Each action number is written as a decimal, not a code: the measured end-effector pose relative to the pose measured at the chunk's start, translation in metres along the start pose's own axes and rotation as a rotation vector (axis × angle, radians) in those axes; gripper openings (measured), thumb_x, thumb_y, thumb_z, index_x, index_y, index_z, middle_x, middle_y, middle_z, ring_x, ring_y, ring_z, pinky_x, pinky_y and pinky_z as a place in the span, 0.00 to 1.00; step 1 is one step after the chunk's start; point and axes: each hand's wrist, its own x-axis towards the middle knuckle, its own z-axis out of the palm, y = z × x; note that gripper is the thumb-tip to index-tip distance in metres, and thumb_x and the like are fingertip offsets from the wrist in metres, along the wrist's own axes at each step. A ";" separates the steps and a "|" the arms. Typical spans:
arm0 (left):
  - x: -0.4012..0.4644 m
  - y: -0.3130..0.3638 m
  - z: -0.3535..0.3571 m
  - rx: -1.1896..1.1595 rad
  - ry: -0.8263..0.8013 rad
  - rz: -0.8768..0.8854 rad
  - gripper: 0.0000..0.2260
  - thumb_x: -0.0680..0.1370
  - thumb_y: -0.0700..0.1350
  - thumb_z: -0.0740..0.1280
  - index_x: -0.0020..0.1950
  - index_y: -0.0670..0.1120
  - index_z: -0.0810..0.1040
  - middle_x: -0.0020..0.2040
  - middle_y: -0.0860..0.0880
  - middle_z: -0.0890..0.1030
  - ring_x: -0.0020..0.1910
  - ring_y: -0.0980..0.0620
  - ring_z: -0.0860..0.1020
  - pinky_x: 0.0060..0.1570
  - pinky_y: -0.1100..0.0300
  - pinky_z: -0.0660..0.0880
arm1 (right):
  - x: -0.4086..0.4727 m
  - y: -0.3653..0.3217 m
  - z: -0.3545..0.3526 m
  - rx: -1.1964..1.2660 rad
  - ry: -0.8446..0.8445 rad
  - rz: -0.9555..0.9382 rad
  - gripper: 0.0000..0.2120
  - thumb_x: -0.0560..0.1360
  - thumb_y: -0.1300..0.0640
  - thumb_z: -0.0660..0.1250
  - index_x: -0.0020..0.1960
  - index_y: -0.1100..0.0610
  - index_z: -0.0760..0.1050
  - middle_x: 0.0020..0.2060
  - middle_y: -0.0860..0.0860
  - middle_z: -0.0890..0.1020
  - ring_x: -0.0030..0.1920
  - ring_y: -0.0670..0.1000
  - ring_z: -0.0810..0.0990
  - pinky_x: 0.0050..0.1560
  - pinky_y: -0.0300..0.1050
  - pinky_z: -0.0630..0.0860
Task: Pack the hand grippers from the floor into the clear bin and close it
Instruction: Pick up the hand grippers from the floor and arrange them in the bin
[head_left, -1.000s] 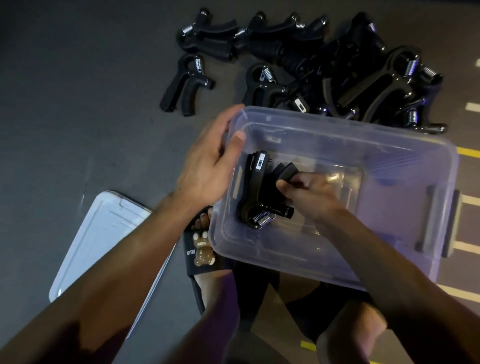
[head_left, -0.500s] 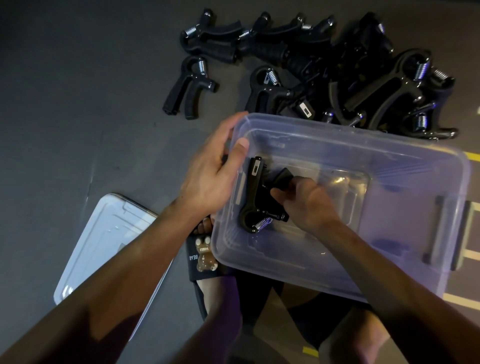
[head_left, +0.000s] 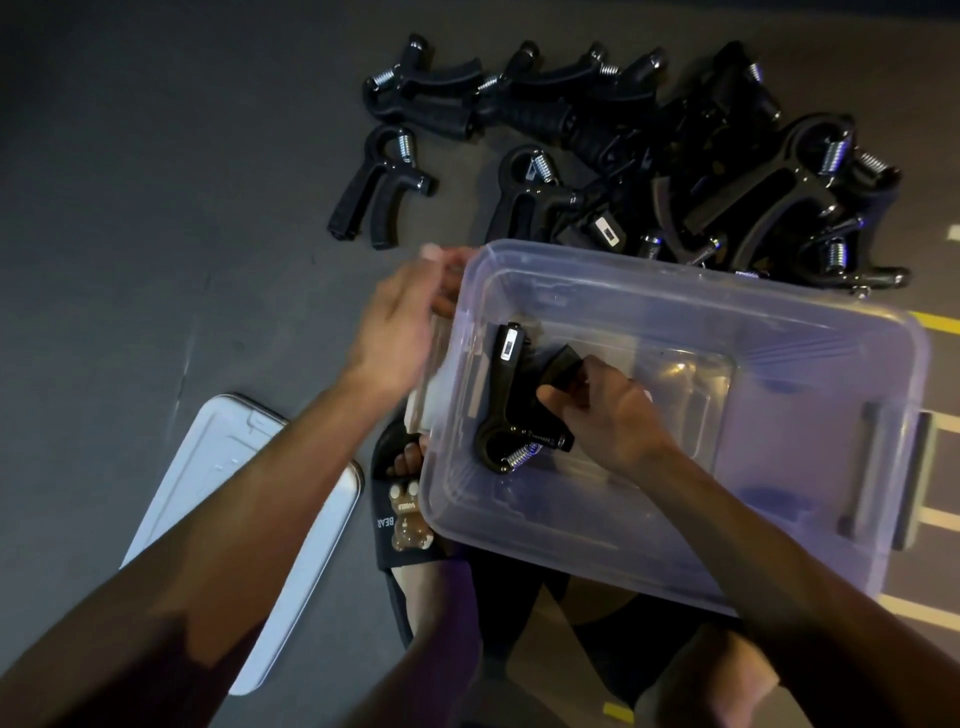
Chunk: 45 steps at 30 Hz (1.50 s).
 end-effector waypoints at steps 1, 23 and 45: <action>0.012 -0.004 -0.004 0.063 0.069 -0.029 0.15 0.87 0.47 0.56 0.57 0.51 0.83 0.47 0.54 0.84 0.45 0.59 0.82 0.49 0.62 0.78 | 0.000 0.001 0.000 0.027 -0.005 -0.001 0.18 0.76 0.42 0.68 0.57 0.54 0.75 0.51 0.54 0.84 0.56 0.57 0.81 0.54 0.45 0.73; 0.070 -0.041 -0.043 0.608 0.267 -0.091 0.07 0.75 0.49 0.74 0.52 0.57 0.87 0.49 0.49 0.87 0.49 0.49 0.85 0.55 0.54 0.81 | 0.001 0.006 -0.007 0.218 -0.066 0.026 0.22 0.66 0.30 0.68 0.39 0.50 0.77 0.31 0.45 0.83 0.40 0.47 0.84 0.56 0.53 0.78; -0.067 0.080 -0.101 0.473 0.483 0.784 0.08 0.87 0.52 0.58 0.62 0.65 0.72 0.59 0.50 0.76 0.60 0.51 0.75 0.65 0.56 0.71 | -0.081 -0.022 -0.033 0.681 0.351 -0.343 0.00 0.77 0.55 0.71 0.48 0.51 0.80 0.42 0.46 0.85 0.43 0.43 0.83 0.45 0.36 0.76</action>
